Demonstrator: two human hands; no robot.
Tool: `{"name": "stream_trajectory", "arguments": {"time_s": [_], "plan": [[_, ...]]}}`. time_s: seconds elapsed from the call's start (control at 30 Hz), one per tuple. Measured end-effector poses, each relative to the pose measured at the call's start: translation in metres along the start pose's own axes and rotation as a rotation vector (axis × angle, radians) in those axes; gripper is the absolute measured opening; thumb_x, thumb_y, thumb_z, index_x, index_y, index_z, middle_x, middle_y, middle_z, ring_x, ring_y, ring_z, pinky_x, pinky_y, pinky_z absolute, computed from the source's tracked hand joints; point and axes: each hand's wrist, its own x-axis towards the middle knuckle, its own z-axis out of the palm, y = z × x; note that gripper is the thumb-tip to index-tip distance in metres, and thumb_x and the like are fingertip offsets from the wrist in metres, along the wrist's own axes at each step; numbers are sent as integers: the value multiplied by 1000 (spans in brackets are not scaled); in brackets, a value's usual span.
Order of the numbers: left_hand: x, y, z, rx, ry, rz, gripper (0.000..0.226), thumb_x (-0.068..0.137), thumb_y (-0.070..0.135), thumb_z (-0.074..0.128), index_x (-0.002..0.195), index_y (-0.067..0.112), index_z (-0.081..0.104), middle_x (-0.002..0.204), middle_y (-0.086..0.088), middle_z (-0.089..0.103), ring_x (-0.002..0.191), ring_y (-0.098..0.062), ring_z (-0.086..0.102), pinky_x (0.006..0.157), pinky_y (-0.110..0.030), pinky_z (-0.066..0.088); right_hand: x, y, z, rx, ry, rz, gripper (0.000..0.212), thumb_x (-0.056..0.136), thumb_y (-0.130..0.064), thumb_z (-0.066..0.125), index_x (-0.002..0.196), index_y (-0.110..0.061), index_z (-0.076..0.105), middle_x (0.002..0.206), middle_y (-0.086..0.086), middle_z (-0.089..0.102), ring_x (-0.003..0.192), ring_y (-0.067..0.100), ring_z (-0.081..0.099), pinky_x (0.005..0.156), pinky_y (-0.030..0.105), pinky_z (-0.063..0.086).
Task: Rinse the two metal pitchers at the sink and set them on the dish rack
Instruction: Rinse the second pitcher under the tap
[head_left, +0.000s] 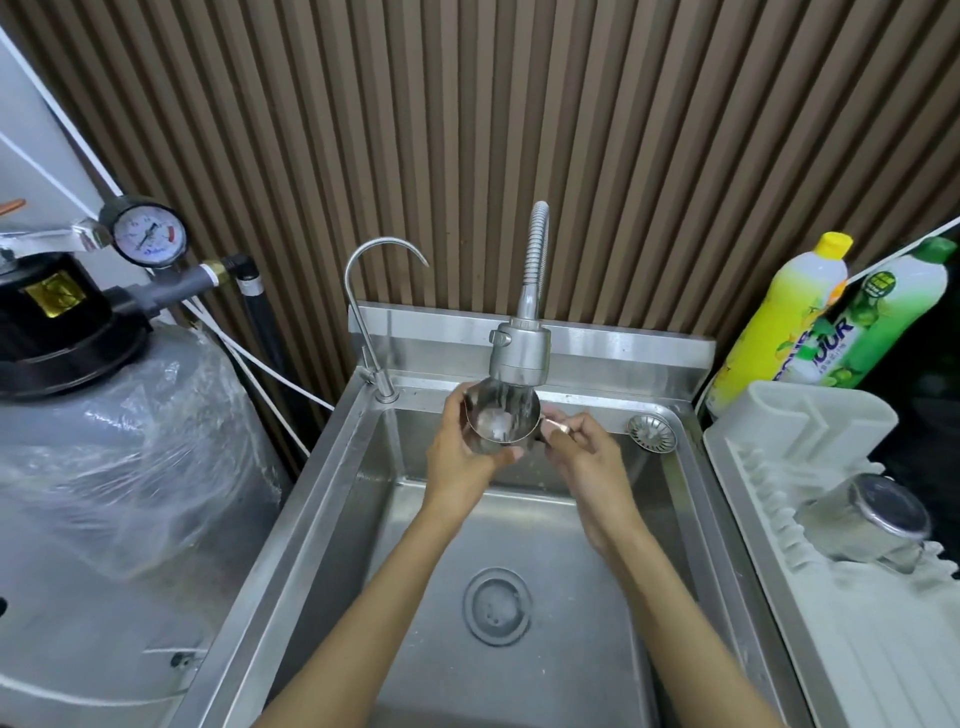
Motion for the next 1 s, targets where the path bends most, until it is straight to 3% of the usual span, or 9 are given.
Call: {"name": "stream_trajectory", "arguments": {"time_s": [0.1,0.23,0.33,0.43,0.57,0.63,0.73,0.87,1.0], "plan": [[-8,12,0,250,119,147,80,64,8,79,133,26,43,116,9,43,113,-11,42,99,-23,41,2,14,5,406,-126,168,23,89,-7,51,67,-12,46,90,11,63,91,24,62,87,30,51],[-25,5,1,657,238,-3,88,65,53,73,141,23,39,127,-3,45,121,-24,38,101,-37,34,0,9,-4,132,-137,294,14,88,-19,57,80,-7,56,78,16,64,73,28,65,70,35,61],[-24,-13,4,399,85,-115,76,60,59,73,122,20,57,115,-5,61,112,-22,57,95,-33,46,2,-4,-15,-242,46,206,18,80,-23,67,71,-10,59,69,14,64,60,24,62,62,40,59],[-16,-20,12,27,-22,-182,55,61,32,83,110,20,61,107,-2,72,106,-18,66,95,-32,51,-1,-14,-12,-471,154,-57,21,76,-22,70,61,-19,56,74,7,69,69,20,63,73,34,53],[-1,-10,13,-8,44,71,67,63,11,82,114,38,48,113,7,64,107,-10,61,98,-22,47,-6,-2,1,51,10,-76,20,85,-7,60,71,-20,52,110,-3,66,102,10,61,91,24,46],[-1,-3,7,141,93,207,76,63,10,81,124,34,45,118,13,52,112,-7,51,99,-9,39,-4,11,4,386,-77,36,24,88,-1,52,69,-14,46,103,5,65,97,15,60,91,26,47],[-14,-1,1,451,207,301,83,59,27,77,137,21,46,116,3,49,113,-20,45,98,-28,41,-8,22,0,492,-145,209,17,89,-6,50,72,-10,47,80,10,70,79,19,67,82,27,56],[-28,-6,3,635,164,57,102,49,72,58,137,21,47,105,-2,49,107,-22,48,89,-30,40,-16,9,-14,54,-66,275,14,86,-18,59,79,-7,58,69,7,70,65,17,68,64,27,59],[-23,-19,11,259,5,-108,66,54,61,73,108,24,64,99,3,67,98,-17,64,82,-25,47,-12,-12,-16,-549,198,-6,18,79,-25,66,68,-12,59,75,15,70,71,28,65,71,39,57]]}}
